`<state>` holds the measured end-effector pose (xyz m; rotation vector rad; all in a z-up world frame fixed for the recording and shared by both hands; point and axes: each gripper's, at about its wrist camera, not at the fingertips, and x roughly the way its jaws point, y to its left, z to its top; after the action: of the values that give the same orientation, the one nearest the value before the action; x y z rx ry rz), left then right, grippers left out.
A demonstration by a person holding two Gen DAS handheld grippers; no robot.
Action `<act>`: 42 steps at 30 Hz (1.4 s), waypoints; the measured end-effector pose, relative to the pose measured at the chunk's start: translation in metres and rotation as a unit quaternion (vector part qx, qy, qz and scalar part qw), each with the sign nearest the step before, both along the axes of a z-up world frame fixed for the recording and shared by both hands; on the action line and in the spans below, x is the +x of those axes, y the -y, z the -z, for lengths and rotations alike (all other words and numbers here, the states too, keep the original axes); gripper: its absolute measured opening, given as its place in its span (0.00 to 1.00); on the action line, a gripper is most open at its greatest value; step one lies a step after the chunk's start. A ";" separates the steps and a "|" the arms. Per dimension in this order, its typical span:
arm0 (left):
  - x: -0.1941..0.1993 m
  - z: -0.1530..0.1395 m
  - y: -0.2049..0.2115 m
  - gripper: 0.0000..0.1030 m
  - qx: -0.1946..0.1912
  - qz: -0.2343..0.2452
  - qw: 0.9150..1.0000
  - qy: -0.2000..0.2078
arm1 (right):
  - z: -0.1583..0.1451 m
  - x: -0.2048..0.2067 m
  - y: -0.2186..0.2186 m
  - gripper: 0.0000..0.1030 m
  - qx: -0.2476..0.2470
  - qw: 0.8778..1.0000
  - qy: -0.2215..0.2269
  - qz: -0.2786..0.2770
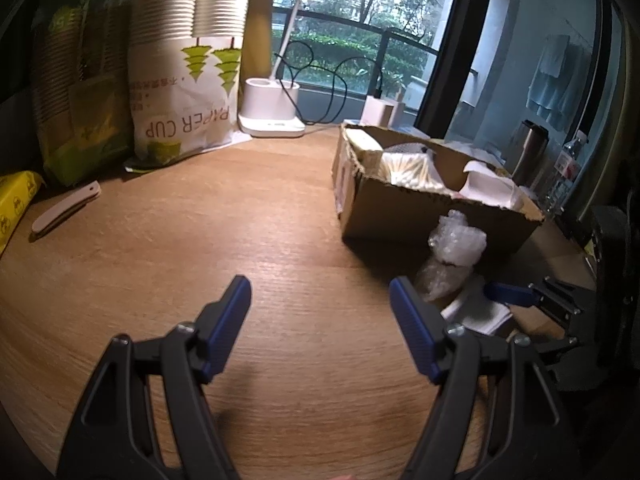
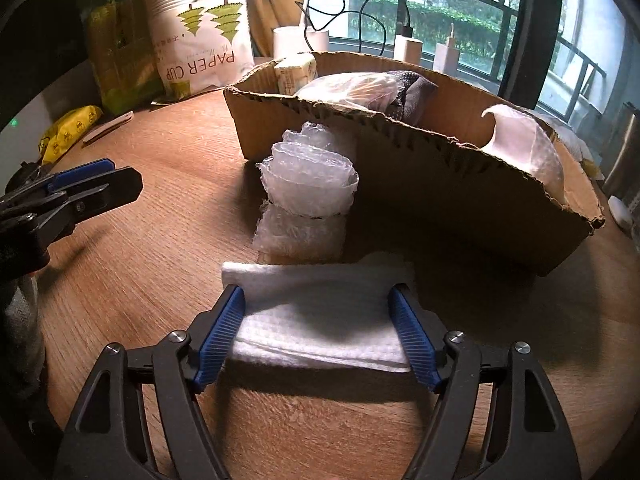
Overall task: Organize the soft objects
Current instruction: 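Grasp the white sock with the right tool, then grasp the bubble wrap with the left tool while the right tool holds the sock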
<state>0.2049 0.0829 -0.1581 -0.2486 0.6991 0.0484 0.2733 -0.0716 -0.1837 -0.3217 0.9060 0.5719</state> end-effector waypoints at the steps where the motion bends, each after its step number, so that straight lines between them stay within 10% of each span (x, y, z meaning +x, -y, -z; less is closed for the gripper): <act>1: 0.000 0.000 0.001 0.71 0.002 0.001 1.000 0.000 | 0.000 0.000 0.000 0.75 -0.001 1.000 0.000 0.000; 5: 0.000 -0.003 0.006 0.71 0.007 0.002 1.000 -0.001 | -0.001 -0.001 0.004 0.72 0.001 1.000 0.000 -0.001; 15: 0.006 -0.011 0.029 0.71 0.025 0.018 1.000 -0.001 | -0.006 0.001 0.040 0.25 0.020 1.000 0.002 0.016; 42: 0.066 -0.009 0.106 0.71 0.044 0.069 0.996 -0.028 | -0.017 0.025 0.126 0.23 0.086 0.994 -0.007 0.060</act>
<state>0.2710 -0.0235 -0.1488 -0.1137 0.7666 -0.0455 0.2984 -0.1974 -0.1663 -0.1070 0.8771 0.5370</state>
